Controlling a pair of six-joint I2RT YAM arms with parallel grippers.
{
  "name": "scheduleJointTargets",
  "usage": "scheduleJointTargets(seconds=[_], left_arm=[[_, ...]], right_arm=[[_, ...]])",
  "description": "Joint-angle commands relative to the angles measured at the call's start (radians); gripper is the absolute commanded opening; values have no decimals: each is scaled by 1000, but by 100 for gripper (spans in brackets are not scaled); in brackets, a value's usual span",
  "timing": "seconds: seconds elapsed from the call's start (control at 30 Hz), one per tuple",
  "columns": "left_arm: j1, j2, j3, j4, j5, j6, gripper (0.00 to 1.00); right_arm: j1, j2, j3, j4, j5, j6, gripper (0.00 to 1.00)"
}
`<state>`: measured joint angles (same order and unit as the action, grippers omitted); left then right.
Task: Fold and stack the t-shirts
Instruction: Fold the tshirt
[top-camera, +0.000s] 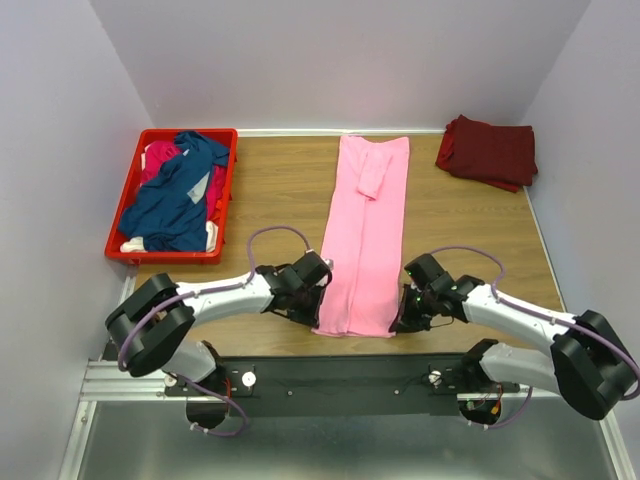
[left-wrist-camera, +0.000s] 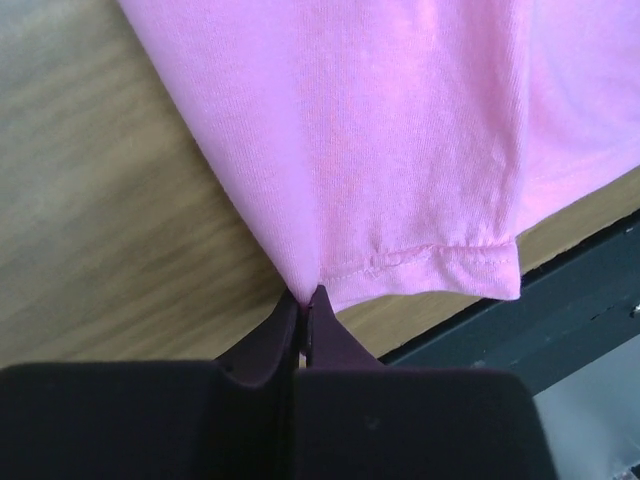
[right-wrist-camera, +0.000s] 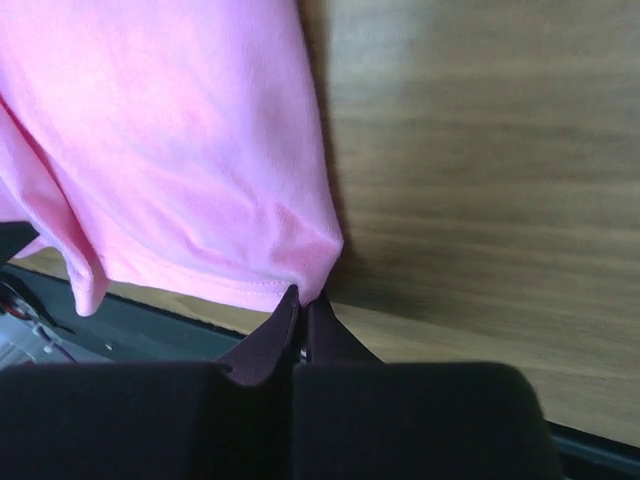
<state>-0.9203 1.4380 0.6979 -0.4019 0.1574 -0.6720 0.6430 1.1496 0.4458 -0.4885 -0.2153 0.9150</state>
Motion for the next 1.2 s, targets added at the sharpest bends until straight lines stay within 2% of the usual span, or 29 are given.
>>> scheduleJointTargets(seconds=[0.0, 0.1, 0.2, 0.3, 0.33, 0.47, 0.53, 0.63, 0.77, 0.9, 1.0, 1.17], left_arm=[[-95, -48, -81, -150, -13, -78, 0], [-197, -114, -138, -152, 60, -139, 0], [-206, -209, -150, -147, 109, -182, 0], [-111, -215, -88, -94, 93, -137, 0], [-22, -182, -62, -72, 100, -111, 0], [105, -26, 177, -75, 1, 69, 0], [150, 72, 247, -58, -27, 118, 0], [215, 188, 371, -52, -44, 179, 0], [253, 266, 517, -52, -100, 224, 0], [287, 303, 577, -41, -143, 242, 0], [302, 292, 571, -14, -200, 242, 0], [322, 297, 523, 83, -206, 247, 0]], right_arm=[[23, -56, -53, -110, -10, -15, 4], [55, -125, -38, -205, -47, -2, 3], [63, -162, 23, -298, -18, -37, 3], [61, -104, 106, -315, 80, -82, 1], [60, -27, 181, -314, 112, -96, 1], [35, 181, 391, -293, 321, -206, 1], [-25, 240, 457, -262, 349, -252, 1], [-130, 334, 559, -196, 309, -330, 1], [-192, 447, 686, -150, 312, -409, 1], [-223, 522, 803, -128, 309, -448, 1], [-243, 553, 832, -117, 315, -462, 1], [-259, 582, 837, -73, 306, -473, 1]])
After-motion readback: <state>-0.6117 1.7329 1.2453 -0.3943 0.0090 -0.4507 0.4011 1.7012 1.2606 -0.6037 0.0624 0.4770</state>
